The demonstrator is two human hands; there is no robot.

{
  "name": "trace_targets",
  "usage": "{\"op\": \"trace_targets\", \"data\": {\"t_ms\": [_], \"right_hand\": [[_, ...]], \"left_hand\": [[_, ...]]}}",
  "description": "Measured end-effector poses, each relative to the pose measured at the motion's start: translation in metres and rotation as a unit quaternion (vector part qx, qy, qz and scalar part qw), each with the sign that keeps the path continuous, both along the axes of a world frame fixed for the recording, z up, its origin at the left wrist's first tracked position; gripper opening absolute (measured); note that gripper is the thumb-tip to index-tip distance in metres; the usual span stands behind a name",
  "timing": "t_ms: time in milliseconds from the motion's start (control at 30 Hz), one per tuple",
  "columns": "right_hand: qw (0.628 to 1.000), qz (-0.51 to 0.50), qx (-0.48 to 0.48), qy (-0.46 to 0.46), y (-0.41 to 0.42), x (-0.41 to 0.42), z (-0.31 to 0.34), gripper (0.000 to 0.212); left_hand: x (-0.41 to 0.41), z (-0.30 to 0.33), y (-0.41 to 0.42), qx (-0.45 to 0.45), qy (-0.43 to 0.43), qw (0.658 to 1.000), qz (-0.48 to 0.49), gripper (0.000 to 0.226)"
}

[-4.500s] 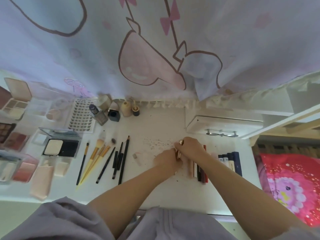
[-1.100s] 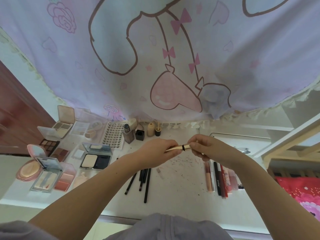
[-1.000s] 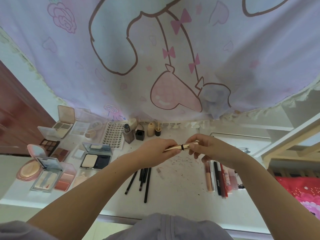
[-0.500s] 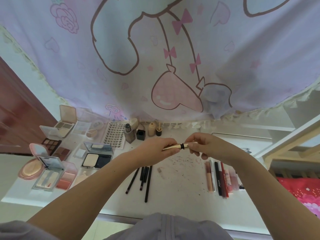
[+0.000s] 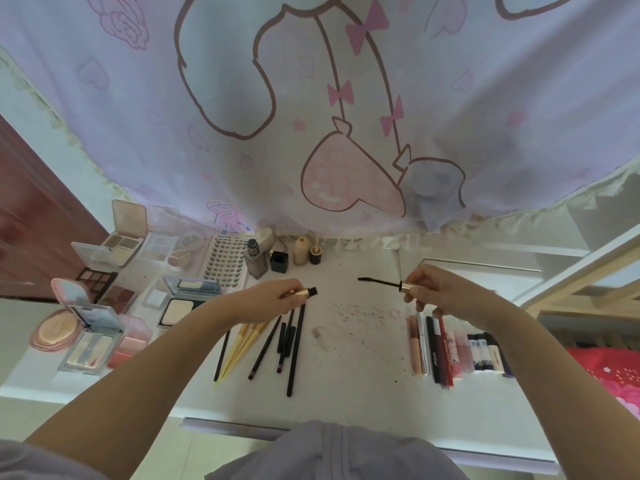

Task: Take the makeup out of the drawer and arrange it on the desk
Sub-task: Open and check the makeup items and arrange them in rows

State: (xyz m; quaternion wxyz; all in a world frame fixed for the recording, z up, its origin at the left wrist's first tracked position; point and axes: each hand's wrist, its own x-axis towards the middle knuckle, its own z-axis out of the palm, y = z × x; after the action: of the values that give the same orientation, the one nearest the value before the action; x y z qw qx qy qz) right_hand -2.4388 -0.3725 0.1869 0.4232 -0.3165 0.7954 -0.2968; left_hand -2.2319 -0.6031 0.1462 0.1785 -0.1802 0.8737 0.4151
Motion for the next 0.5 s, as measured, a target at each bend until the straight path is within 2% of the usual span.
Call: {"op": "trace_targets", "data": {"t_ms": [100,233,333,400,500], "right_hand": [[0.999,-0.009,0.035,-0.016,-0.003,0.015,-0.030,0.016],[0.990,-0.096,0.080,-0.058,-0.018,0.053,-0.080,0.019],[0.981,-0.148,0.111,-0.066,-0.023,0.071,-0.106,0.020],[0.981,-0.143,0.130,-0.034,-0.025,0.075,-0.118,0.022],[0.982,-0.106,0.152,0.037,-0.028,0.080,-0.129,0.025]], "left_hand": [[-0.004,-0.018,0.019,0.136,-0.007,0.980,0.147,0.018],[-0.026,-0.058,0.048,0.136,-0.043,0.964,0.227,0.014],[-0.042,-0.079,0.064,0.082,-0.053,0.964,0.247,0.025],[-0.051,-0.089,0.072,0.031,-0.061,0.965,0.252,0.031],[-0.059,-0.101,0.077,-0.106,-0.115,0.968,0.196,0.036]]}}
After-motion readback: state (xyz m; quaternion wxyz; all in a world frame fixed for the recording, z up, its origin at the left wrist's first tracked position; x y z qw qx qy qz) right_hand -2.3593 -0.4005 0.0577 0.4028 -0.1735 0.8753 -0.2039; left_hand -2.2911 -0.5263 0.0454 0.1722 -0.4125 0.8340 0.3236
